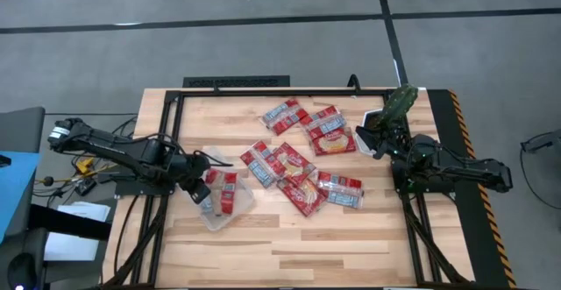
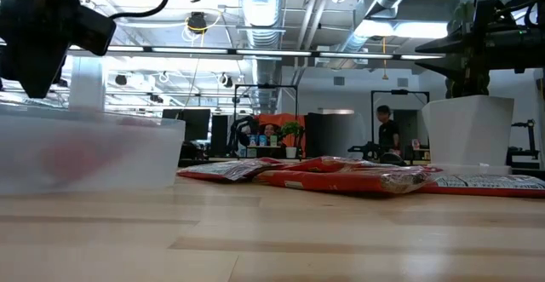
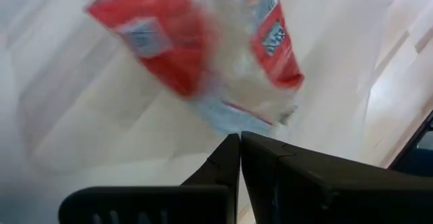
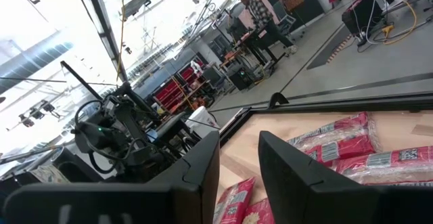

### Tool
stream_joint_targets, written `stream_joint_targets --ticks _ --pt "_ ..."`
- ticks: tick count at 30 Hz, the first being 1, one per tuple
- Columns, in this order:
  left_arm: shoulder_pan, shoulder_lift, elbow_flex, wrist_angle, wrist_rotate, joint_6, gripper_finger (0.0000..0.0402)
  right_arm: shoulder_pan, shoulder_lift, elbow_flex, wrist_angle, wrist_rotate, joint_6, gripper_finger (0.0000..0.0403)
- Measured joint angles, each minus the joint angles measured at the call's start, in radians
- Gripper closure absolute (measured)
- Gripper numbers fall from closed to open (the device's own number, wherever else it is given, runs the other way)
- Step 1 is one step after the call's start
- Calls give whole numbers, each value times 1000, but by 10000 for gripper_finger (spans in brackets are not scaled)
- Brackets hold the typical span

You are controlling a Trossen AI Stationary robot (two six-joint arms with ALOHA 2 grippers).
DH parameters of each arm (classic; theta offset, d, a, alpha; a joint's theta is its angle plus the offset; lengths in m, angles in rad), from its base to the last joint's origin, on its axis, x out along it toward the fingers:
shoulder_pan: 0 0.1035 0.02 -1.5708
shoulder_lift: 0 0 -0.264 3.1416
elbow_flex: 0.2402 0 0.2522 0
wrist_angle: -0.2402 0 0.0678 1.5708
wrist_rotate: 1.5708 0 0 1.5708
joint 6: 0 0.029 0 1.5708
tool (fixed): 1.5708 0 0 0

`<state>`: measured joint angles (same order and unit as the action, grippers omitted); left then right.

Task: Sort popcorn bags into baskets
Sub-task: Put the red popcorn bag into the transparent bin

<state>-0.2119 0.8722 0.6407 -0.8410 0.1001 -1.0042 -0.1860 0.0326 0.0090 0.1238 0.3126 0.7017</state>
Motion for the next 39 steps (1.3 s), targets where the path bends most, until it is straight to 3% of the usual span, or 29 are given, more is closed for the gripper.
stream_joint_targets --ticks 7,12,16,20,23,27,32,35,39 --pt "6 0 0 -33 -27 -30 402 0 0 0 0 0 -2 272" --pt "-9 2 1 182 -2 -69 401 0 0 0 0 0 -3 268" --pt "-31 47 3 257 -65 -66 402 0 0 0 -1 0 -3 272" --pt "-55 128 1 238 -81 23 401 1 0 0 -3 0 -3 275" --pt "-59 174 1 224 -36 107 390 1 0 0 -4 0 -3 273" --pt "-60 205 1 226 85 214 344 1 0 0 -4 0 -3 268" --pt "-59 209 1 249 152 351 249 1 0 0 -5 0 -4 263" --pt "-60 209 1 255 114 468 188 1 0 1 -13 0 -6 261" --pt "-70 209 1 229 -55 599 128 1 0 1 -16 0 -7 264"
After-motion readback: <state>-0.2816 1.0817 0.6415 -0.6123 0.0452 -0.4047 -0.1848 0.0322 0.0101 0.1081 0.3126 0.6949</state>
